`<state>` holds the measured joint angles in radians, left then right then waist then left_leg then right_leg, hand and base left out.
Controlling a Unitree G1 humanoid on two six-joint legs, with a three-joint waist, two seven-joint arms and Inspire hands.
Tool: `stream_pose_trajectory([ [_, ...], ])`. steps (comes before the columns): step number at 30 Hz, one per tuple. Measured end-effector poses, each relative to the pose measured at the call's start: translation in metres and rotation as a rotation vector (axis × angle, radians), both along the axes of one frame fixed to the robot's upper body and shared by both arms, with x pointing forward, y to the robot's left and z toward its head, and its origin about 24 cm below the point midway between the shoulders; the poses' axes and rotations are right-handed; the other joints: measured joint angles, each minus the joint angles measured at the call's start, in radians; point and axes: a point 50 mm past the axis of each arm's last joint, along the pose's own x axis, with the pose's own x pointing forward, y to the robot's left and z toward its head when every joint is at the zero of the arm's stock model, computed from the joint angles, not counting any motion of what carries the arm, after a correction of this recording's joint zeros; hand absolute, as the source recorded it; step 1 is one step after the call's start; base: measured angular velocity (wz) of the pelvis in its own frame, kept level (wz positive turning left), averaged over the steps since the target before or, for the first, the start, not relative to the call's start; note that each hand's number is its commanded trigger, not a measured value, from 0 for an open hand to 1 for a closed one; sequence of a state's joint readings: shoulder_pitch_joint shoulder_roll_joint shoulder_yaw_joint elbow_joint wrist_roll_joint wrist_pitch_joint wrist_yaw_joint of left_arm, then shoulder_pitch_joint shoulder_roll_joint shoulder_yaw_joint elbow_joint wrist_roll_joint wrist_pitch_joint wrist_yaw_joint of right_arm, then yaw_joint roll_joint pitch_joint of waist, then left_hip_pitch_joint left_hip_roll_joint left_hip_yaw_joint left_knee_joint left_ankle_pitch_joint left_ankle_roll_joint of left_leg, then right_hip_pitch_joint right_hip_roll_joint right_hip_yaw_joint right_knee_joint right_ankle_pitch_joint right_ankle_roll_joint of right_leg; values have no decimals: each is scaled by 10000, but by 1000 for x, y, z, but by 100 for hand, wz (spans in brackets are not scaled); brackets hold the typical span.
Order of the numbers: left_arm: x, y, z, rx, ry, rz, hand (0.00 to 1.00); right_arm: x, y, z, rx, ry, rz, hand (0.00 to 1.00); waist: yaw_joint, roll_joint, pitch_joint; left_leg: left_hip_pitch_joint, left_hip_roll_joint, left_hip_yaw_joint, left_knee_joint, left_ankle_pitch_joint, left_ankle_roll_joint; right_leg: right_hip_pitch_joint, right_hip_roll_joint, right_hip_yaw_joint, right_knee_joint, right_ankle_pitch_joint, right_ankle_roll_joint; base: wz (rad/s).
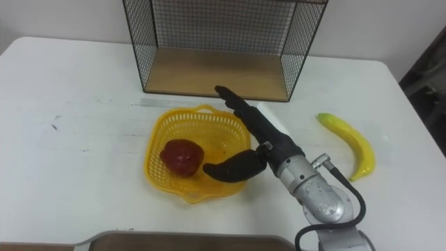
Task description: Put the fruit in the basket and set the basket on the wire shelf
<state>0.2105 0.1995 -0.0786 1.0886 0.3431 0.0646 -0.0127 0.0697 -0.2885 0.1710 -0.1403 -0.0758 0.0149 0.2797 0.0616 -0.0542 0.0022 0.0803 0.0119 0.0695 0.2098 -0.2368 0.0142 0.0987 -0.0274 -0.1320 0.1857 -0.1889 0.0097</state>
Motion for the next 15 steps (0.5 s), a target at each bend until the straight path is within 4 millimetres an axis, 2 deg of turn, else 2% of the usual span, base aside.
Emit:
stream_pose_trajectory([
  [5, 0, 1, 0, 9, -48, 118, 0, 1, -3, 2, 58, -114, -178, 0, 5, 0, 0, 3, 0, 2, 20, 0, 0, 8, -1, 8, 1, 1, -1, 0],
  [12, -1, 7, 2, 112, -203, 690, 0, 5, -22, 14, 158, -798, -1331, 0, -49, 8, -1, -11, 1, 16, 39, 0, 1, 0, -10, 8, 21, 1, -1, 0],
  [15, -8, 7, 1, 118, -71, 743, 0, 6, -29, 22, 739, -1241, -1847, 0, -41, 32, -15, -2, 0, 13, 38, -1, 1, 3, -6, 34, 19, 1, -2, 0],
])
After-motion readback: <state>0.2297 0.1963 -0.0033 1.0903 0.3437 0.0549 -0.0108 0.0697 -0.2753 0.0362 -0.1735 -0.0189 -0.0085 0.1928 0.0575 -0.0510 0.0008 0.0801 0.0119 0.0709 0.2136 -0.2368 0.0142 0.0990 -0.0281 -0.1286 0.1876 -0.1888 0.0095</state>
